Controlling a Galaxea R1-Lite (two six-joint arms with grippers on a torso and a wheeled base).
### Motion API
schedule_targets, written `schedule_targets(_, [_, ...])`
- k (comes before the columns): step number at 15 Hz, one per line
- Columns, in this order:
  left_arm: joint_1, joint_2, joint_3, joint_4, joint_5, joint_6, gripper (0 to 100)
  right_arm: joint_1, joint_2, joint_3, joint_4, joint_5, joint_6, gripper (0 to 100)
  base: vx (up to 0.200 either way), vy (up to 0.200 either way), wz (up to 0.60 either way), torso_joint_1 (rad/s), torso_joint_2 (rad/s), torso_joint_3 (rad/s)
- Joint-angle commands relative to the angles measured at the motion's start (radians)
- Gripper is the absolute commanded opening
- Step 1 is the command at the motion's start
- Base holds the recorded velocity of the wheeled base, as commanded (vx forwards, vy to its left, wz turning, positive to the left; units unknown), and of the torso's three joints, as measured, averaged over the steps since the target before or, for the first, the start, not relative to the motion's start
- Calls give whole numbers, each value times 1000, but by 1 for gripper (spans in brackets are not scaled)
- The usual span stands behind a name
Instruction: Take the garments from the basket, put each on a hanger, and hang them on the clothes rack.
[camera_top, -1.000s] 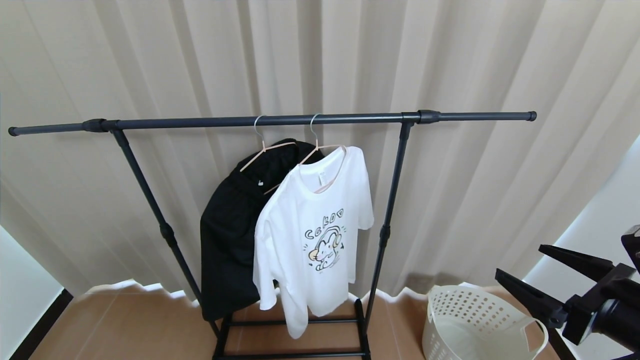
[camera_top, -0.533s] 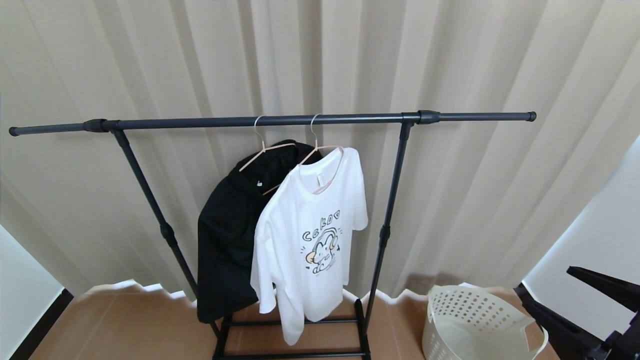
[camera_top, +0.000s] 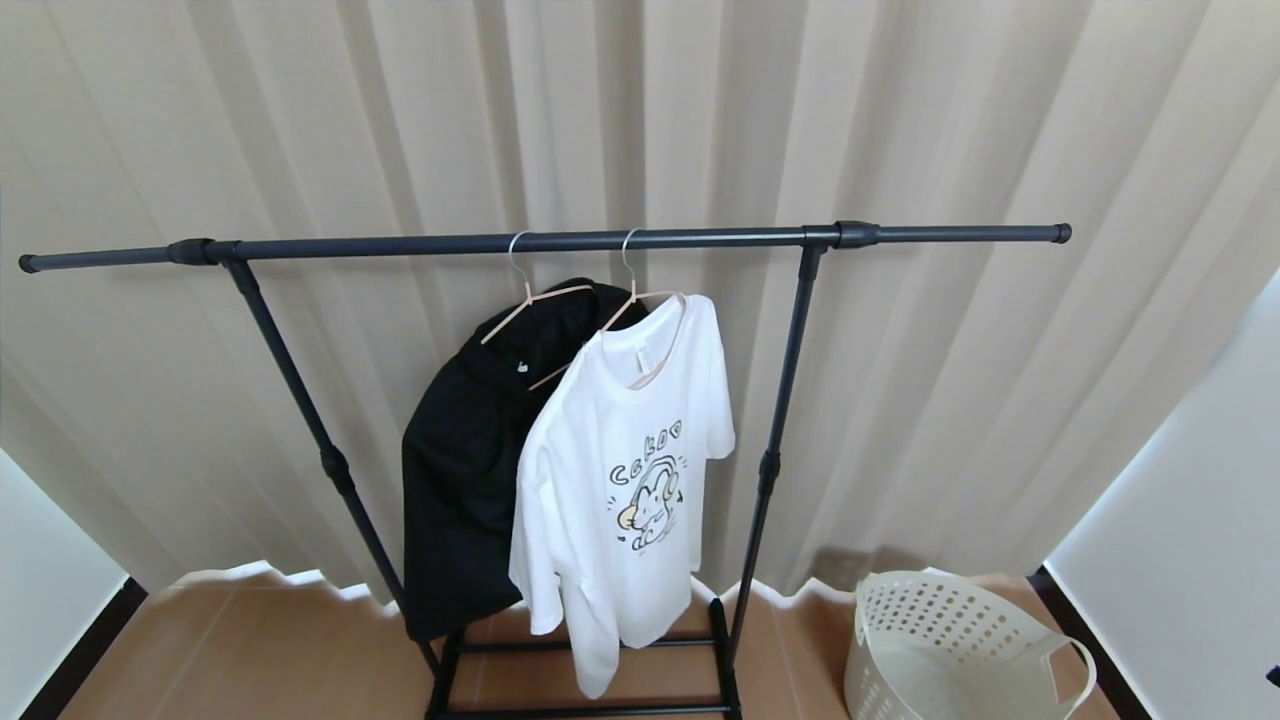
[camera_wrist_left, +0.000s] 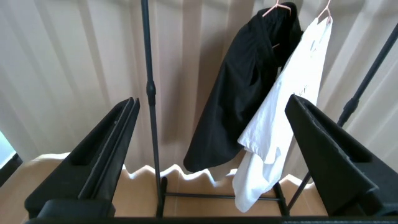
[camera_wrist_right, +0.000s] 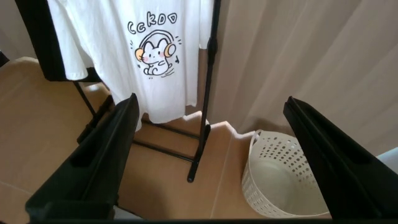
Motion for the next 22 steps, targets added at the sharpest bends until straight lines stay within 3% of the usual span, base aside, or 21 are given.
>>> schedule_targets(1, [0, 1, 0, 0, 0, -1, 100, -19, -244, -5, 138, -24, -8, 100, 0, 0, 0, 0, 0, 0])
schedule_targets(6, [0, 1, 0, 0, 0, -1, 100, -91, -336, 35, 176, -25, -14, 100, 0, 0, 0, 0, 0, 0])
schedule_targets(10, [0, 1, 0, 0, 0, -1, 100, -197, -373, 33, 182, -22, -18, 100, 0, 0, 0, 0, 0, 0])
schedule_targets(16, [0, 1, 0, 0, 0, -1, 100, -212, -430, 35, 182, 94, -52, 100, 0, 0, 0, 0, 0, 0])
schedule_targets(18, [0, 1, 0, 0, 0, -1, 100, -212, -430, 38, 175, 59, -52, 100, 0, 0, 0, 0, 0, 0])
schedule_targets(20, [0, 1, 0, 0, 0, -1, 100, -212, -430, 43, 169, -41, -61, 100, 0, 0, 0, 0, 0, 0])
schedule_targets(22, [0, 1, 0, 0, 0, -1, 100, -212, -430, 43, 169, -53, -58, 100, 0, 0, 0, 0, 0, 0])
